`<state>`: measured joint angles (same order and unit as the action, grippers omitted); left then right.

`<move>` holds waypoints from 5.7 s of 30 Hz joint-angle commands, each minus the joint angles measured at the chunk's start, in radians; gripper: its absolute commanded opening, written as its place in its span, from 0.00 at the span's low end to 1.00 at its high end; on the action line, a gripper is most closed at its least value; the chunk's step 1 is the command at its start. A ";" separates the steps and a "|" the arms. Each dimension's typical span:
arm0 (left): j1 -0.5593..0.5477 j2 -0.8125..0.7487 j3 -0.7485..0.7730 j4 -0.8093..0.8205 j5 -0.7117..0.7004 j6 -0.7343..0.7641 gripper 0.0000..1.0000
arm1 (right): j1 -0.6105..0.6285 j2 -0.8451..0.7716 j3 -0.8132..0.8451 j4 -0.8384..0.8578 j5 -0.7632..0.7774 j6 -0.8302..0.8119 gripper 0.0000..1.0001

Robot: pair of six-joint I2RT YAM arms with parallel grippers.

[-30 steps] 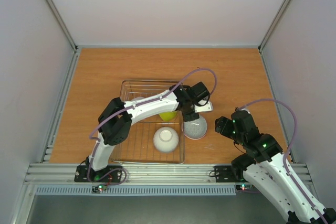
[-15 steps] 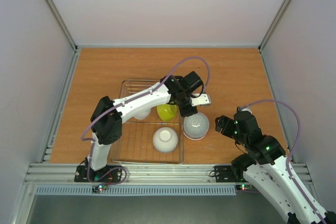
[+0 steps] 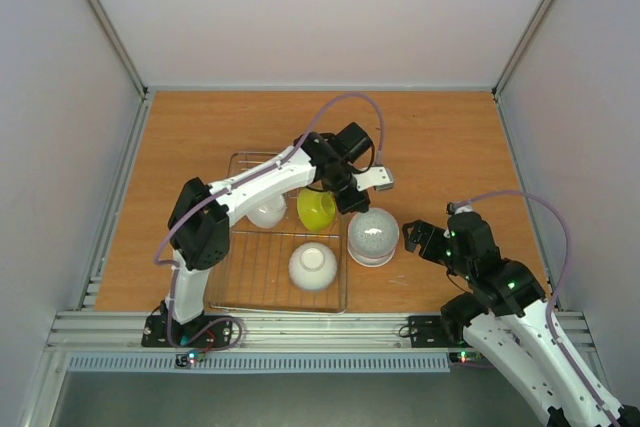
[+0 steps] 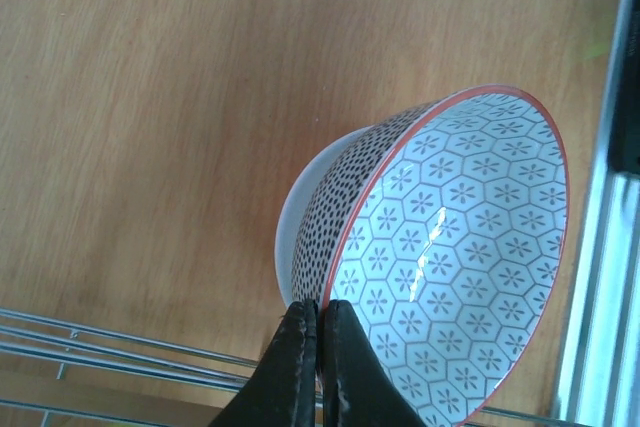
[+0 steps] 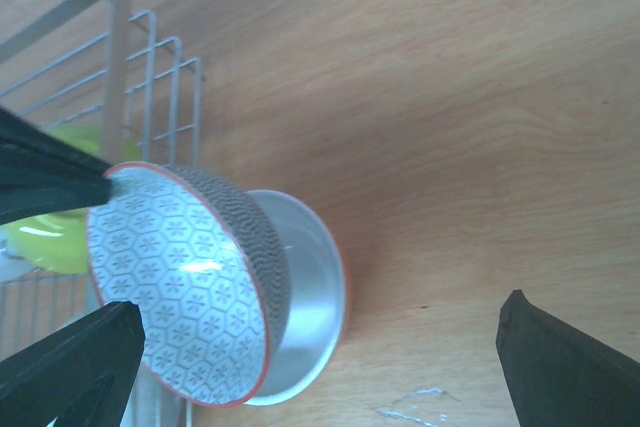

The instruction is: Load the bowls into the dish rack

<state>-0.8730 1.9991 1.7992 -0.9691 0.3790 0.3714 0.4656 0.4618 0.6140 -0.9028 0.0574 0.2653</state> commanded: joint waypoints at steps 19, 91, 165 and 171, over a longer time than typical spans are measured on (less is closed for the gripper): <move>0.115 -0.046 0.021 -0.095 0.518 -0.003 0.01 | -0.005 -0.078 -0.060 0.136 -0.212 -0.035 0.99; 0.201 0.019 -0.023 -0.016 0.816 -0.065 0.00 | -0.005 -0.261 -0.252 0.593 -0.571 0.194 0.01; 0.014 -0.145 -0.206 0.198 0.149 -0.097 0.01 | -0.004 0.308 0.112 0.294 -0.296 -0.005 0.01; 0.007 -0.143 -0.215 0.193 0.161 -0.077 0.01 | -0.004 0.221 0.095 0.327 -0.353 -0.022 0.08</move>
<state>-0.8482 1.8351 1.5929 -0.6998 0.4404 0.0975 0.4572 0.7757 0.6838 -0.7486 -0.1215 0.3355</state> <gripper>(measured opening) 0.073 0.082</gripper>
